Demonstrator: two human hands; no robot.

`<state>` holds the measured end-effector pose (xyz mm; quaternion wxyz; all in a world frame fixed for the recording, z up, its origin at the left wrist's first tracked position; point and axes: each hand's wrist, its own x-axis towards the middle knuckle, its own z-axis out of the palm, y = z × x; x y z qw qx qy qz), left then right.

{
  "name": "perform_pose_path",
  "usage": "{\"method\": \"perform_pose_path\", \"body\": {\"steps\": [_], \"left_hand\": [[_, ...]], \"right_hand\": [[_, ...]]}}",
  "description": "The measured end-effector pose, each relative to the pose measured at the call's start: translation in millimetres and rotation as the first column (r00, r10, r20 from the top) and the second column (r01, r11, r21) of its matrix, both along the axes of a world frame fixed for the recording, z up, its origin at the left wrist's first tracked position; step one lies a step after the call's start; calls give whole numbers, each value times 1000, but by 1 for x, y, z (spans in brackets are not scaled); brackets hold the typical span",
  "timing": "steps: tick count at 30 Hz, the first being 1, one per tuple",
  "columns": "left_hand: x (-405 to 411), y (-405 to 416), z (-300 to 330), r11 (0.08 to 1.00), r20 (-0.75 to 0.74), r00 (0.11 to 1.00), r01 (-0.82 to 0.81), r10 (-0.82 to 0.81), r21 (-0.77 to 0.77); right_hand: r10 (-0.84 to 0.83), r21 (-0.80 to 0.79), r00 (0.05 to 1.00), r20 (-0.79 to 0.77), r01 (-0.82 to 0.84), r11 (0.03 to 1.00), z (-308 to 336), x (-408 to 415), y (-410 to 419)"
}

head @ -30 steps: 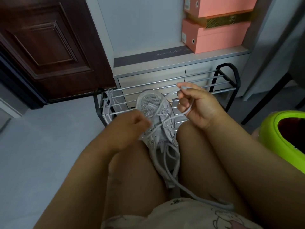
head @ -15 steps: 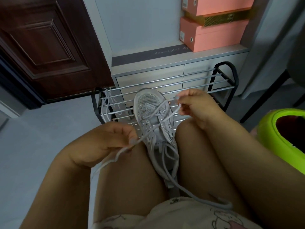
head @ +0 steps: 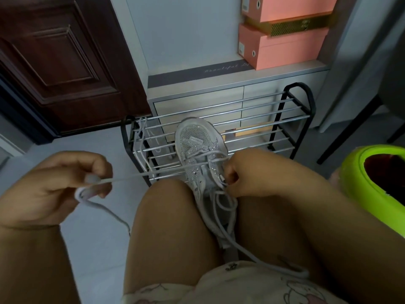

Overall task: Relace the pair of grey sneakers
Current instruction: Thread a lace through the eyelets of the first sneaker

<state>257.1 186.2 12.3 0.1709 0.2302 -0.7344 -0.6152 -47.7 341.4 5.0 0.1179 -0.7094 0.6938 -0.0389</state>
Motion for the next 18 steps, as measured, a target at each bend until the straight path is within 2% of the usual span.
{"method": "perform_pose_path", "body": {"steps": [3,5,8,12,16,18], "left_hand": [[-20,20,0,990,254,962,121,-100,-69],[-44,36,0,973,403,914,128,-41,-191],[-81,56,1,885,357,916,4,184,-466],[-124,78,-7,820,321,930,37,182,-571],[-152,92,-27,650,360,904,131,231,-748],[-155,97,-29,624,359,903,144,235,-768]], "right_hand": [[-22,-1,997,69,22,1000,6,-7,-1],[-41,27,985,167,37,999,8,-10,-2],[-52,73,974,219,37,997,9,-8,-1],[-49,-12,996,-70,49,999,-7,14,2],[-68,-60,996,-49,65,996,-7,11,-2],[-54,-56,998,-22,53,997,-2,5,0]]}}
